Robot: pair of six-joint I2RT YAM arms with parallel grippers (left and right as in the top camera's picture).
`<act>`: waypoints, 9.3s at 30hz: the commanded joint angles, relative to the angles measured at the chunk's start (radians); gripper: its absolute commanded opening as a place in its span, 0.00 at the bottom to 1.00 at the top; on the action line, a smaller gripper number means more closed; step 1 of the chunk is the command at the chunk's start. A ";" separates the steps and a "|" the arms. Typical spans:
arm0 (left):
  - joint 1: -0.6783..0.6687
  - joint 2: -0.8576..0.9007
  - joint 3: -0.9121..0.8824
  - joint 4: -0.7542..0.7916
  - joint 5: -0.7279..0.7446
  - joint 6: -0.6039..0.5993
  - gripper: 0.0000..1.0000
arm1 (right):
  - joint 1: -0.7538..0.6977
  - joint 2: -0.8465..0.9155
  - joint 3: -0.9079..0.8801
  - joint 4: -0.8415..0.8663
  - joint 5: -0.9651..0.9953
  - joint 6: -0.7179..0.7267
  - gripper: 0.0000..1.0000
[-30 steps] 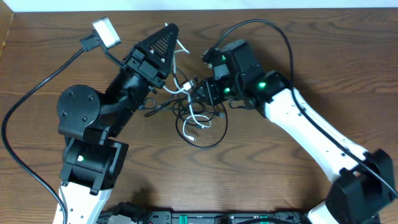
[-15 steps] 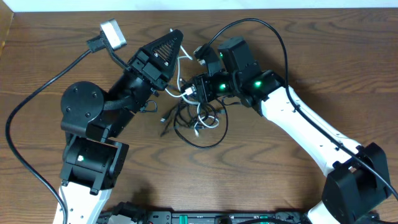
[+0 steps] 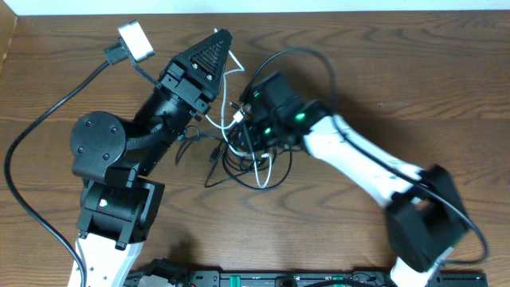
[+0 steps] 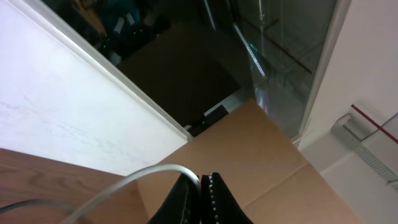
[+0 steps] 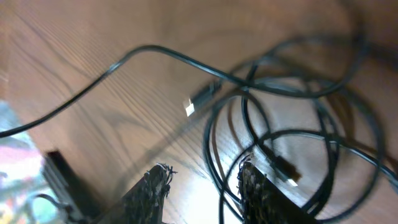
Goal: Untangle cables
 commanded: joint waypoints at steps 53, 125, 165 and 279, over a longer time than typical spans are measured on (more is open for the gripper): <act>0.601 -0.053 0.016 -0.331 -0.201 0.056 0.08 | -0.252 -0.305 -0.003 -0.333 0.087 -0.304 0.81; 0.601 -0.013 0.016 -0.481 -0.073 0.071 0.07 | 0.225 -0.058 0.002 -0.084 0.001 -0.555 0.14; 0.601 -0.013 0.016 -0.507 -0.073 0.089 0.07 | 0.226 -0.121 0.029 -0.142 0.005 -0.550 0.21; 0.783 -0.015 0.016 -0.043 -0.441 -0.174 0.07 | -0.032 -0.315 -0.078 -0.493 0.490 -0.325 0.01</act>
